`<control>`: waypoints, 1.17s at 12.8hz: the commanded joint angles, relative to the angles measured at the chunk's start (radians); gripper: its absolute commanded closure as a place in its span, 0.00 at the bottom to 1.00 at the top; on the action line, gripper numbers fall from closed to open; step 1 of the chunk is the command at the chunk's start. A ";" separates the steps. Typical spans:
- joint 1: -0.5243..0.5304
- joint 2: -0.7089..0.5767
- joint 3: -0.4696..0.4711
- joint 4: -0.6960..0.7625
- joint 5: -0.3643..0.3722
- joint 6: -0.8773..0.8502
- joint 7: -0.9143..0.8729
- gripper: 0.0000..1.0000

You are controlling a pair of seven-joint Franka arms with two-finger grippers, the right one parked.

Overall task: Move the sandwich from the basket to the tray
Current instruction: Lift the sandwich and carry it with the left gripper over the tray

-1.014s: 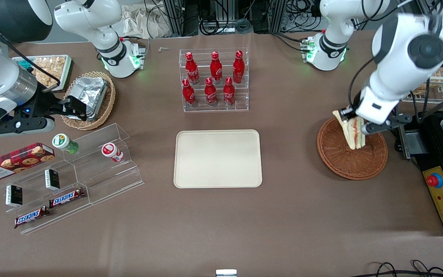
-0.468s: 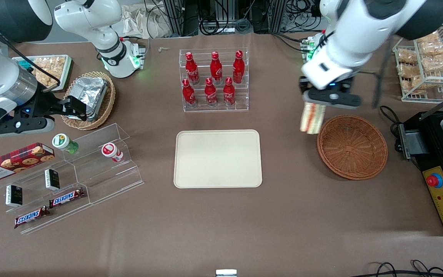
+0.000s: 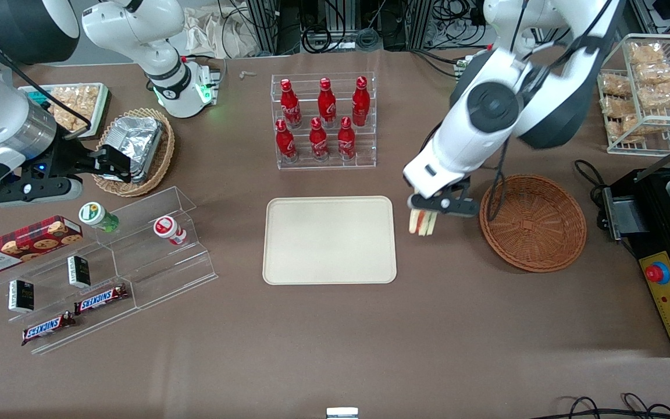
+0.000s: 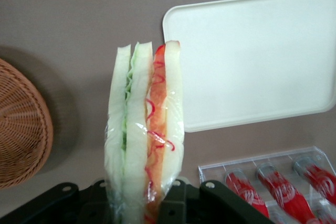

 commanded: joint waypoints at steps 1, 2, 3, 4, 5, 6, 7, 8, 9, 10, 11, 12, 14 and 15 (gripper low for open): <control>-0.055 0.036 -0.008 0.021 0.048 0.010 -0.100 1.00; -0.067 0.043 -0.008 0.020 0.048 0.021 -0.101 1.00; -0.072 0.051 -0.008 0.013 0.048 0.029 -0.101 1.00; -0.073 0.045 -0.008 0.009 0.047 0.020 -0.112 1.00; -0.073 0.042 -0.008 0.000 0.047 0.018 -0.130 1.00; -0.078 0.043 -0.008 -0.005 0.048 0.030 -0.132 1.00; -0.095 0.048 -0.008 -0.007 0.048 0.044 -0.132 1.00; -0.096 0.056 -0.008 -0.020 0.048 0.091 -0.133 1.00; -0.098 0.056 -0.008 -0.039 0.048 0.137 -0.132 1.00; -0.104 0.069 -0.008 -0.043 0.048 0.179 -0.132 1.00; -0.113 0.088 -0.006 -0.056 0.060 0.206 -0.130 1.00; -0.115 0.098 -0.006 -0.074 0.107 0.229 -0.132 1.00; -0.116 0.128 -0.006 -0.092 0.140 0.278 -0.132 1.00; -0.118 0.143 -0.006 -0.095 0.142 0.300 -0.133 1.00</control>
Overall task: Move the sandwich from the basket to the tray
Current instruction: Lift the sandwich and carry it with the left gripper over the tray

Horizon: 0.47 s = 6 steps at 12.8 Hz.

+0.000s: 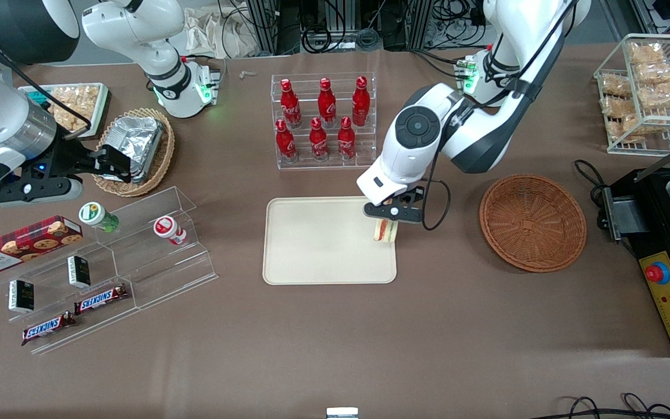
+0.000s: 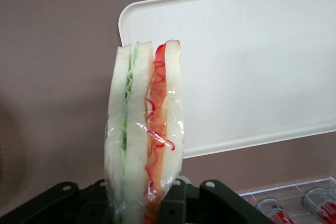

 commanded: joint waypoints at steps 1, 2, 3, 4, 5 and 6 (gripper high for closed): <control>-0.014 0.038 0.000 -0.005 0.030 0.068 -0.024 1.00; -0.014 0.063 0.002 -0.004 0.032 0.094 -0.023 1.00; -0.014 0.081 0.002 -0.004 0.032 0.123 -0.024 1.00; -0.014 0.101 0.002 -0.005 0.032 0.148 -0.024 1.00; -0.014 0.124 0.003 -0.004 0.033 0.163 -0.024 1.00; -0.014 0.144 0.003 -0.004 0.053 0.174 -0.024 1.00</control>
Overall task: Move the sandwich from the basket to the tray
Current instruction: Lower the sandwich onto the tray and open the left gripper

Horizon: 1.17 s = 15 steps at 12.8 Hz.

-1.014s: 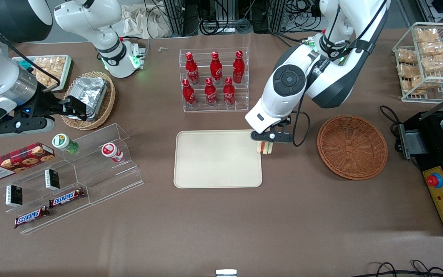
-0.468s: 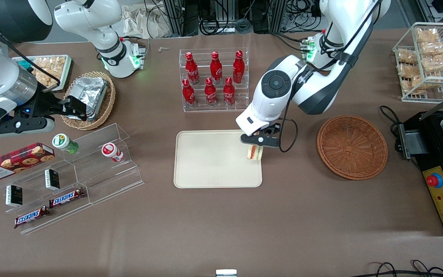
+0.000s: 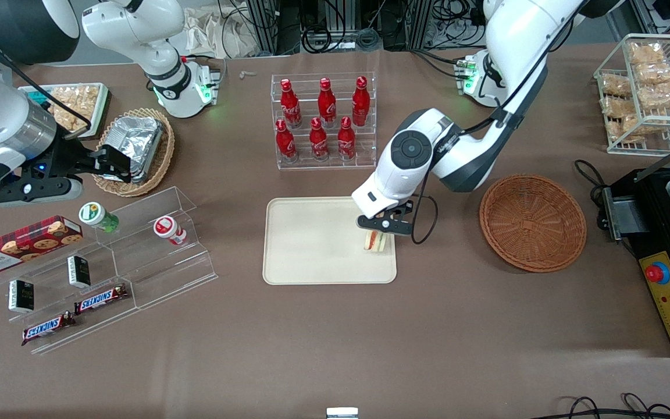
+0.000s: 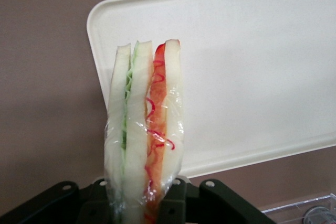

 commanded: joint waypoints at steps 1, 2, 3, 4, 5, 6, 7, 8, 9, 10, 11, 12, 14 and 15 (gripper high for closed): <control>-0.010 0.062 0.004 0.010 0.067 0.037 -0.030 1.00; -0.008 0.080 0.004 0.012 0.098 0.037 -0.061 1.00; -0.008 0.094 0.004 0.018 0.142 0.038 -0.101 1.00; -0.008 0.111 0.004 0.021 0.178 0.044 -0.145 1.00; -0.010 0.131 0.004 0.033 0.196 0.057 -0.179 1.00; -0.010 0.138 0.003 0.033 0.196 0.075 -0.196 1.00; -0.010 0.149 0.003 0.036 0.196 0.087 -0.208 1.00; -0.010 0.161 0.003 0.045 0.196 0.098 -0.227 1.00; -0.010 0.169 0.004 0.051 0.198 0.107 -0.233 1.00; -0.010 0.174 0.004 0.053 0.201 0.121 -0.228 1.00; -0.010 0.184 0.004 0.053 0.210 0.138 -0.228 1.00; -0.010 0.197 0.004 0.061 0.221 0.156 -0.231 1.00; -0.010 0.208 0.004 0.070 0.222 0.159 -0.231 0.98; -0.010 0.217 0.004 0.073 0.224 0.160 -0.230 0.64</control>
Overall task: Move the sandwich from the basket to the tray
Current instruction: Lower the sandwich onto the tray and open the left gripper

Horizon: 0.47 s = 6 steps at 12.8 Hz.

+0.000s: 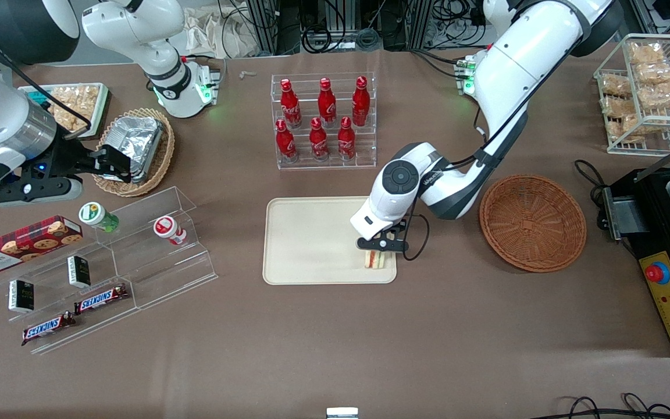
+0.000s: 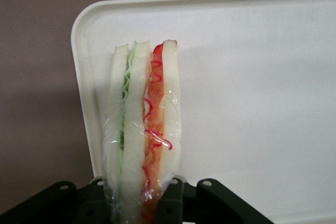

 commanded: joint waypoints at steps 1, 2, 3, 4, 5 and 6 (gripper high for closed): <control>-0.010 0.033 0.001 0.035 0.039 0.014 -0.037 0.43; -0.010 0.033 0.001 0.035 0.064 0.014 -0.038 0.36; -0.008 0.036 0.003 0.035 0.084 0.014 -0.038 0.23; -0.007 0.041 0.003 0.035 0.087 0.014 -0.038 0.00; -0.008 0.039 0.003 0.035 0.087 0.014 -0.040 0.00; -0.007 0.038 0.003 0.033 0.085 0.014 -0.040 0.00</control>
